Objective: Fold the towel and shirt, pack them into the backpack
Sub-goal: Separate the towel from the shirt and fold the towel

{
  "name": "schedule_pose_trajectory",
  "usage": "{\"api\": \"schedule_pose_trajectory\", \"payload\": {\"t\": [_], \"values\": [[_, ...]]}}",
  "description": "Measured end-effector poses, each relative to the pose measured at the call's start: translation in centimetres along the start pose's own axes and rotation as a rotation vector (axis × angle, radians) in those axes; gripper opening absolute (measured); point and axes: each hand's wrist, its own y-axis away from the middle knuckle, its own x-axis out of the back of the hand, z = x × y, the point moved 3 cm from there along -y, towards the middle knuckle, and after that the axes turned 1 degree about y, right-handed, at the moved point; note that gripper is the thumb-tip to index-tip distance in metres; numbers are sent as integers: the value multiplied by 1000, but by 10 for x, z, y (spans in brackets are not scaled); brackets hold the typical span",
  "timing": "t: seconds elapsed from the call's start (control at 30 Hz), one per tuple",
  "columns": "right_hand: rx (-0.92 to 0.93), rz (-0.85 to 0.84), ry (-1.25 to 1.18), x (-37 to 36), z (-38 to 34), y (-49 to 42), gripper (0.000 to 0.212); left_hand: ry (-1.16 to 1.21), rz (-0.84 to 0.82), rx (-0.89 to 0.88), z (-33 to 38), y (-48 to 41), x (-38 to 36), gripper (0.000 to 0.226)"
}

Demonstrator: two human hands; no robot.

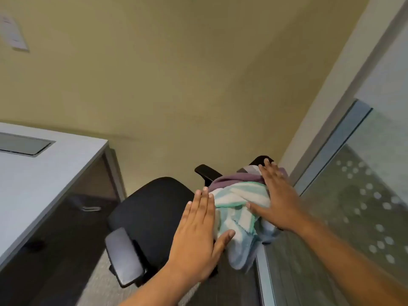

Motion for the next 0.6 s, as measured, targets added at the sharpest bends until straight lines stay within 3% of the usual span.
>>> {"api": "schedule_pose_trajectory", "payload": {"t": [0.2, 0.3, 0.4, 0.53, 0.6], "values": [[29, -164, -9, -18, 10, -18, 117, -76, -112, 62, 11, -8, -22, 89], [39, -110, 12, -24, 4, -19, 106, -86, -103, 100, 11, -7, -22, 91], [31, -37, 40, -27, 1, -21, 80, -107, -98, 122, 13, -8, -24, 93], [24, 90, 68, -26, -14, -25, 26, -100, -115, 171, 13, -9, -26, 94], [-15, 120, 38, -26, -17, -29, 18, -77, -139, 189, 12, -11, -26, 97]]}}
